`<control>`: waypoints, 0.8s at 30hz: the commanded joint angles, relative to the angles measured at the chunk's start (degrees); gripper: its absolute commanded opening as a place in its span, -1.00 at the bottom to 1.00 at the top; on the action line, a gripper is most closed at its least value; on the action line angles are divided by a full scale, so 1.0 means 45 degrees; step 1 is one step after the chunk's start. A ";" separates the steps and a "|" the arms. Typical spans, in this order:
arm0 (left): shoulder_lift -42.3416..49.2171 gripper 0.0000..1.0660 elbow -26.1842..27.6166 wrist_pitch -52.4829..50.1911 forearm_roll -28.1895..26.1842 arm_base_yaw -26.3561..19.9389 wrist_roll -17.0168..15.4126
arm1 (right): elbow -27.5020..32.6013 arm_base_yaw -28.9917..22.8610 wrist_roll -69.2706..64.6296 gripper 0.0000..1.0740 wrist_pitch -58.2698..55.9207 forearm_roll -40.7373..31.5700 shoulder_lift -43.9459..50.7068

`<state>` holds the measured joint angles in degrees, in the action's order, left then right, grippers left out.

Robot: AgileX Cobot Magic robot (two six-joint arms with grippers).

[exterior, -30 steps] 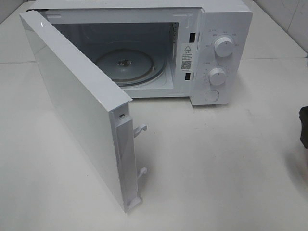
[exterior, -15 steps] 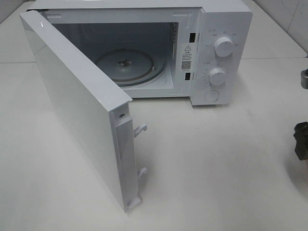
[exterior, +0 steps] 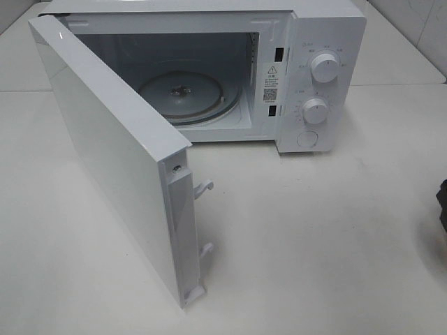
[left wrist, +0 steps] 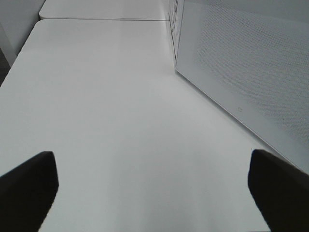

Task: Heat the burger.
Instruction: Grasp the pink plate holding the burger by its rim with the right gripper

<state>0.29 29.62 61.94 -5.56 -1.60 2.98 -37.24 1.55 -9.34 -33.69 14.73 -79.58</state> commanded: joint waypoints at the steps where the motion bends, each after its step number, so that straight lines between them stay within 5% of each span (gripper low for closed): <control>1: 0.0178 0.88 -0.0013 -0.0166 -0.0038 -0.0025 0.0051 | 0.0076 0.0191 -0.0115 0.60 0.0102 0.0025 0.0013; 24: 0.0178 0.88 -0.0013 -0.0166 -0.0038 -0.0025 0.0051 | 0.0395 0.0166 0.0509 0.51 0.1184 -0.1171 -0.2190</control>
<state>0.29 29.62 61.94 -5.56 -1.60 2.98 -35.70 2.12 -7.91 -29.68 9.68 -87.55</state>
